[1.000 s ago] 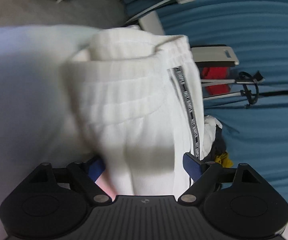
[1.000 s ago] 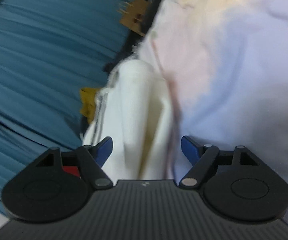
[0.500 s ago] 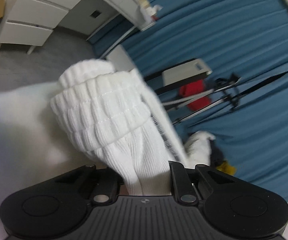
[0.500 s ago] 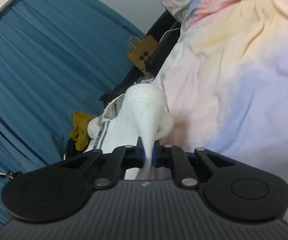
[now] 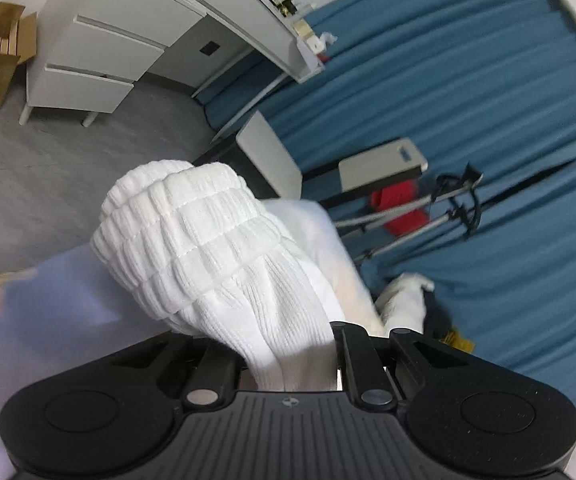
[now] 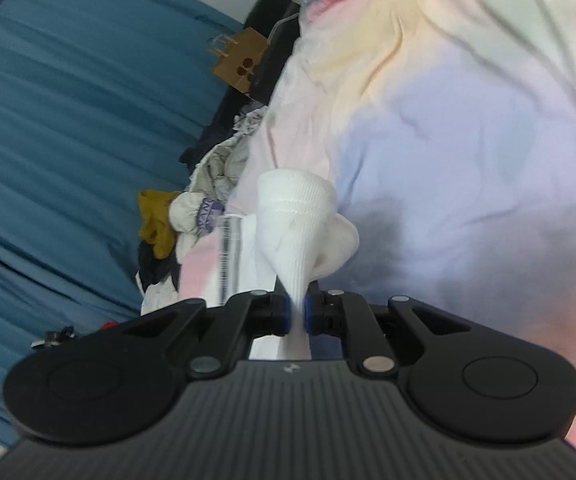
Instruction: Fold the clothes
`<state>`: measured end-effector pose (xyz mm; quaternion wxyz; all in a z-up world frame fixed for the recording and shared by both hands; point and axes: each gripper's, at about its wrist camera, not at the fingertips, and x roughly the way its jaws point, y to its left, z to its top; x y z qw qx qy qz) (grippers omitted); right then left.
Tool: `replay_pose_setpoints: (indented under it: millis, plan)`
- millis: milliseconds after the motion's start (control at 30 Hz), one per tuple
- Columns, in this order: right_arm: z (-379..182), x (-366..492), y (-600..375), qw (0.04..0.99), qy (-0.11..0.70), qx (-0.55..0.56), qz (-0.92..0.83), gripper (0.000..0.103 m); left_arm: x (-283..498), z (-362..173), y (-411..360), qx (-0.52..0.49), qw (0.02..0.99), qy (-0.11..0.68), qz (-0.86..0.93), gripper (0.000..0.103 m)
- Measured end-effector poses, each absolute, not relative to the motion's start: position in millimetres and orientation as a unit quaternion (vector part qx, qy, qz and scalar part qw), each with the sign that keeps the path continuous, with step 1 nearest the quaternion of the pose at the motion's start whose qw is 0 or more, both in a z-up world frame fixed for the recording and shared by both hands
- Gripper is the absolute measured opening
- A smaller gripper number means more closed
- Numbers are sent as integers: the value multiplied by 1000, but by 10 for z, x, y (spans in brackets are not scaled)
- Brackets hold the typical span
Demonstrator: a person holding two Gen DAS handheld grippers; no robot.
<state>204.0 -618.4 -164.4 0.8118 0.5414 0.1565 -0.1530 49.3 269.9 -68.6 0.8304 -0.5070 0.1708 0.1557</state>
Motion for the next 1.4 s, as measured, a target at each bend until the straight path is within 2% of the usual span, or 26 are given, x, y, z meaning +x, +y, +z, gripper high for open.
replay_pose_setpoints:
  millis: [100, 267, 367, 433, 533, 700, 833, 1000, 1100, 1200, 1333, 1400]
  plan:
    - [-1550, 1745, -6159, 819, 162, 527, -162, 10, 361, -652, 2724, -489, 835, 193, 161, 14]
    - [-1840, 1527, -6253, 794, 205, 542, -182, 10, 300, -677, 2707, -460, 839, 242, 160, 20]
    - [-1922, 1523, -6288, 793, 215, 542, -176, 10, 225, -666, 2647, -435, 843, 273, 162, 30]
    - [-1942, 1543, -6297, 795, 215, 540, -174, 10, 189, -662, 2569, -413, 847, 302, 146, 45]
    - [-1997, 1571, -6310, 793, 218, 543, -171, 10, 85, -547, 2390, -362, 863, 325, 133, 59]
    - [-2121, 1533, -6376, 769, 221, 577, -164, 11, -107, -222, 2007, -294, 894, 311, 130, 73]
    - [-2176, 1529, -6389, 763, 223, 586, -158, 11, -154, 0, 1504, -229, 924, 290, 100, 76]
    - [-2179, 1540, -6370, 765, 225, 582, -156, 12, 240, -6, 696, -182, 938, 291, 53, 78]
    - [-2219, 1537, -6380, 761, 231, 587, -153, 13, 636, -166, 218, -131, 940, 314, 12, 73]
    - [-2283, 1527, -6403, 752, 238, 596, -148, 13, 976, -375, -127, -108, 937, 332, -4, 73]
    - [-2334, 1526, -6404, 744, 235, 608, -147, 13, 1265, -721, -288, -89, 944, 318, 9, 76]
    - [-2329, 1566, -6373, 744, 244, 601, -158, 18, 1416, -901, -232, -76, 942, 324, 28, 77]
